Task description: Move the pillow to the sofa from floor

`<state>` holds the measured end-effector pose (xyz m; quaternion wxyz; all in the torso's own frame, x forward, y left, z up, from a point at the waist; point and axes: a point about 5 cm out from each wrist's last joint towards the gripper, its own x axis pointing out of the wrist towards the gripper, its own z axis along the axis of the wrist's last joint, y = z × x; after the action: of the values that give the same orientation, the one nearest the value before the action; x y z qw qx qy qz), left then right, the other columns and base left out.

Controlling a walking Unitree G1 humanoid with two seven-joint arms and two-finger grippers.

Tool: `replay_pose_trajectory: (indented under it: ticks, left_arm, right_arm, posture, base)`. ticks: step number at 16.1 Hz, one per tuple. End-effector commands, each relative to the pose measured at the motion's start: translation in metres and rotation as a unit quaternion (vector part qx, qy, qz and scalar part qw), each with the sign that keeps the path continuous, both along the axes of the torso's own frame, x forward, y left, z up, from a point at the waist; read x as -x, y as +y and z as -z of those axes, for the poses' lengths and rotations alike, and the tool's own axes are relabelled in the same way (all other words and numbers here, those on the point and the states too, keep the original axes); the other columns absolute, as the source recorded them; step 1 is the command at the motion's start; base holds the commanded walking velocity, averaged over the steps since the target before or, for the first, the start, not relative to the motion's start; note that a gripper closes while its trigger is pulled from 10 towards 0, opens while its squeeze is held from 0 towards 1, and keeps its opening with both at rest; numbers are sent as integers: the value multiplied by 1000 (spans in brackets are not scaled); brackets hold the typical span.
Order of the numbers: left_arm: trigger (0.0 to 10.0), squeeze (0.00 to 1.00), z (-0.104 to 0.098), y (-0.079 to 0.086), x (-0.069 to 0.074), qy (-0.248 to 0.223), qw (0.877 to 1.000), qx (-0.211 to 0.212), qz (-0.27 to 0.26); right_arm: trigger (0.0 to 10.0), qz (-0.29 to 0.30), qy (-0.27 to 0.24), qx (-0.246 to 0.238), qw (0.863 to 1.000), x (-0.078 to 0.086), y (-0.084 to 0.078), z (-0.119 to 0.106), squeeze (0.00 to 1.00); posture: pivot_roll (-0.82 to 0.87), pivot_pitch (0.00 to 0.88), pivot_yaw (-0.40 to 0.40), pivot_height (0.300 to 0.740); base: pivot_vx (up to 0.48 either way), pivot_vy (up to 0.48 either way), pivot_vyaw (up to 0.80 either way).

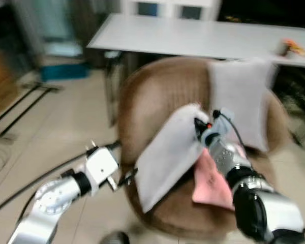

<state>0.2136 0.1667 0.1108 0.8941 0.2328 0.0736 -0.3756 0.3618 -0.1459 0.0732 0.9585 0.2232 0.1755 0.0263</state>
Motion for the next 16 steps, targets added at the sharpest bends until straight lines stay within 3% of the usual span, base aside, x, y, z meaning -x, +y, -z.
replay_pose_trajectory:
  ticks: [1,5,7,10,11,13,16]
  left_arm:
    - [10000,0,-1,-1,-1,2,1000,-9,6]
    - [10000,0,-2,1,0,-4,1000,-8,-9]
    - [10000,0,-5,8,-7,-41,992,25,-113]
    - [10000,0,-13,22,-15,-86,971,41,-220]
    - [10000,0,-14,24,-15,-90,967,48,-232]
    - [10000,0,-17,25,-15,-99,958,66,-261]
    - [10000,0,-17,18,-17,-99,960,72,-253]
  right_arm:
    - [10000,0,-1,6,1000,-1,2,-1,0]
    - [10000,-14,-28,13,999,-8,6,-12,0]
    - [10000,-14,-67,11,998,-11,7,-22,0]
    - [10000,-27,-150,9,988,-10,12,-36,0]
    - [10000,-36,-167,11,985,-7,15,-39,0]
    - [10000,-53,-224,-4,973,15,25,-57,0]
    - [10000,-62,-237,-9,969,35,33,-65,0]
  posture:
    - [78,56,-28,740]
    - [78,52,-32,740]
    - [76,41,-43,740]
    - [71,30,-41,740]
    - [71,30,-41,740]
    - [59,18,-25,740]
    - [49,8,-8,740]
  base:
    - [0,0,0]
    - [0,0,0]
    - [0,0,0]
    - [0,0,0]
    - [0,0,0]
    - [142,0,0]
    - [299,0,0]
